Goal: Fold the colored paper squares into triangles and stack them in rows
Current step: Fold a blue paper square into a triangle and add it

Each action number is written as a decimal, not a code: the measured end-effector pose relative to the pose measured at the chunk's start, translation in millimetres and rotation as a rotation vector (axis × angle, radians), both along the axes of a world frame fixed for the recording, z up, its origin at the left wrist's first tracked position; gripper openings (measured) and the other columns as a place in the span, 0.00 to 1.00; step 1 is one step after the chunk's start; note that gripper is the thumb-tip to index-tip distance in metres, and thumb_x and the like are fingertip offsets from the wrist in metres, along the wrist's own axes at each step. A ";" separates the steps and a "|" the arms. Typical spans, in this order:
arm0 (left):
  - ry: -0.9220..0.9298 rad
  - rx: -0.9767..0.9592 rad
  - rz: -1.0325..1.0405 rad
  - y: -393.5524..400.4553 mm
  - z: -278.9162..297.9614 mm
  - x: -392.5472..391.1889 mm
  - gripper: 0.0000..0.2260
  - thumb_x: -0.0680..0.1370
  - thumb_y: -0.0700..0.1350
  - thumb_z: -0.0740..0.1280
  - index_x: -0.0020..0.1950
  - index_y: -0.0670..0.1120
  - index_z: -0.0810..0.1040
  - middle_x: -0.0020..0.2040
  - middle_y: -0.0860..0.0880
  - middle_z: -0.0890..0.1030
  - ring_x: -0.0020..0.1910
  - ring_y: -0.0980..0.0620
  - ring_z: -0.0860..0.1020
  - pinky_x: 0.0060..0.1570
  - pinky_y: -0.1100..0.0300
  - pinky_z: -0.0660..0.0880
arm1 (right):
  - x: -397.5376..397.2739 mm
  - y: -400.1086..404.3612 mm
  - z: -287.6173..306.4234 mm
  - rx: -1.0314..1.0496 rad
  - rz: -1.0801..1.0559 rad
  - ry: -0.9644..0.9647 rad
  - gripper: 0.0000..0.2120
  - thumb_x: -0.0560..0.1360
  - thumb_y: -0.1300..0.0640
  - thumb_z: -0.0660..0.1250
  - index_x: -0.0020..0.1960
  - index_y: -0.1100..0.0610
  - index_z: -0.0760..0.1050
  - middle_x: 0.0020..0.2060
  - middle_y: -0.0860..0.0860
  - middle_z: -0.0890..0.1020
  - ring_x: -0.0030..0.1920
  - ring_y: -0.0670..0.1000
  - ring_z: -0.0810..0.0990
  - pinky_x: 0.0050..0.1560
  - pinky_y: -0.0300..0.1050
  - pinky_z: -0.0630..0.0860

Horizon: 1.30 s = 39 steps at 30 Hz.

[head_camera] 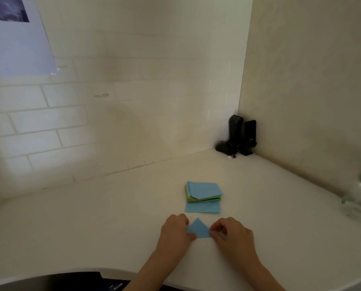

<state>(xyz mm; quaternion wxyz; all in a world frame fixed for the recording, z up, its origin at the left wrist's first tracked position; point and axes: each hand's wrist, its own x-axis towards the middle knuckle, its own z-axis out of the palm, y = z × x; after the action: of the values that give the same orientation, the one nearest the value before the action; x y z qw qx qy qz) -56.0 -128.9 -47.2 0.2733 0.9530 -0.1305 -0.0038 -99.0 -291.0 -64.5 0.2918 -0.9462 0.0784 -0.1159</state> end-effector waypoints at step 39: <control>-0.218 -0.206 0.393 109.1 -23.6 151.5 0.05 0.74 0.45 0.69 0.49 0.48 0.78 0.45 0.47 0.75 0.49 0.46 0.72 0.47 0.54 0.70 | 112.3 16.7 -6.6 -0.203 -0.017 -0.289 0.07 0.68 0.55 0.71 0.32 0.50 0.79 0.32 0.43 0.83 0.36 0.43 0.80 0.47 0.42 0.67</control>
<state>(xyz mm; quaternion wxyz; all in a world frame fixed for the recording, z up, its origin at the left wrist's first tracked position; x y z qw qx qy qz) 95.5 -19.8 -70.8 0.3488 0.9219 0.0291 0.1659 13.3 -274.2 -71.1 0.2021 -0.9435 0.0316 -0.2606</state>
